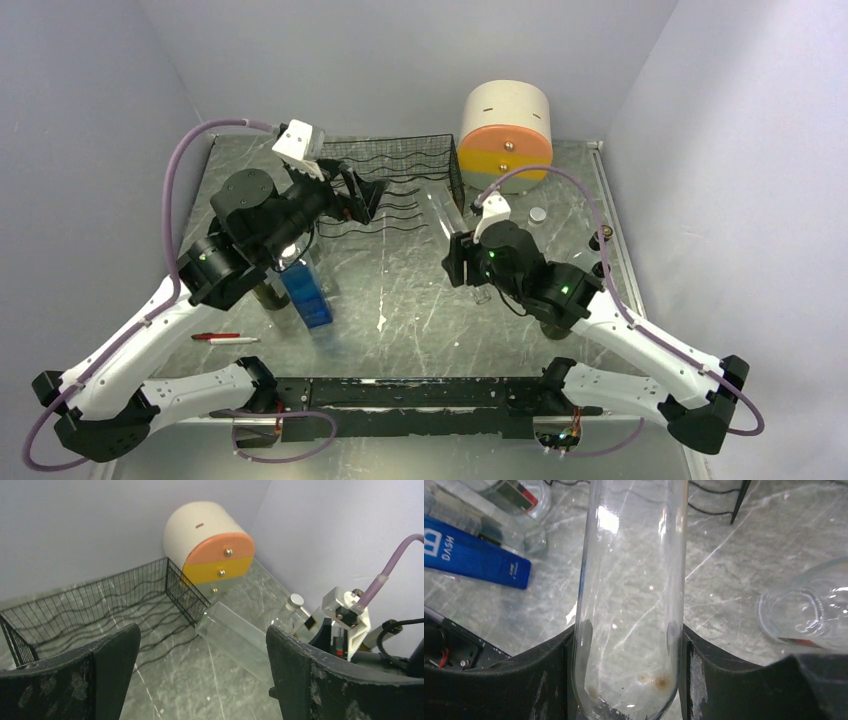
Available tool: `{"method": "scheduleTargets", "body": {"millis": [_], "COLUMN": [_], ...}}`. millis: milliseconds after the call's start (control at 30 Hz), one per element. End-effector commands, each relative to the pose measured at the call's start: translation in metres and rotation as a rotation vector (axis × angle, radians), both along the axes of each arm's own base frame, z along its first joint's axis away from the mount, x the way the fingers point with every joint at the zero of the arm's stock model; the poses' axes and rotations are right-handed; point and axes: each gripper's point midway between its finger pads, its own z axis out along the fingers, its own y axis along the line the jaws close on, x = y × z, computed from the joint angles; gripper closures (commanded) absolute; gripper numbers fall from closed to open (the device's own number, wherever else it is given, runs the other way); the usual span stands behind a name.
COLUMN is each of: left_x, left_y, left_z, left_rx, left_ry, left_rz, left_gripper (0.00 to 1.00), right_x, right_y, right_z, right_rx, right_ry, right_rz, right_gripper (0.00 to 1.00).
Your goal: Put the wine bottle on the wine rack
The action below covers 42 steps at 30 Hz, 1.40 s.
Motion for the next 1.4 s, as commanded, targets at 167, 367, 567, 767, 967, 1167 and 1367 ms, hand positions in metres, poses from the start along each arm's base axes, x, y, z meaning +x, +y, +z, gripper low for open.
{"method": "scheduleTargets", "body": {"millis": [167, 367, 567, 767, 967, 1167, 1367], "left_x": [-0.013, -0.01, -0.004, -0.001, 0.009, 0.017, 0.009], "left_y": [0.008, 0.019, 0.024, 0.009, -0.001, -0.004, -0.025], "left_z": [-0.035, -0.062, -0.065, -0.068, -0.067, -0.066, -0.059], "left_rx": [0.024, 0.07, 0.112, 0.156, 0.163, 0.185, 0.165], "left_ry": [0.253, 0.348, 0.358, 0.403, 0.426, 0.413, 0.357], "left_rz": [0.03, 0.114, 0.157, 0.117, 0.127, 0.137, -0.003], "left_gripper": [0.01, 0.01, 0.01, 0.01, 0.01, 0.0, 0.21], "right_x": [-0.003, -0.001, 0.009, 0.013, 0.021, 0.044, 0.071], "right_y": [0.009, 0.005, 0.008, 0.015, 0.016, 0.015, 0.022], "right_z": [-0.014, -0.041, -0.056, -0.083, -0.101, -0.107, -0.107], "right_rx": [0.08, 0.052, -0.009, -0.053, -0.08, -0.079, -0.019], "right_ry": [0.007, 0.019, 0.022, 0.071, 0.092, 0.099, 0.111], "right_rz": [0.011, -0.01, -0.03, -0.032, -0.064, -0.111, -0.136], "right_gripper": [1.0, 1.0, 1.0, 1.0, 1.0, 1.0, 1.0]}}
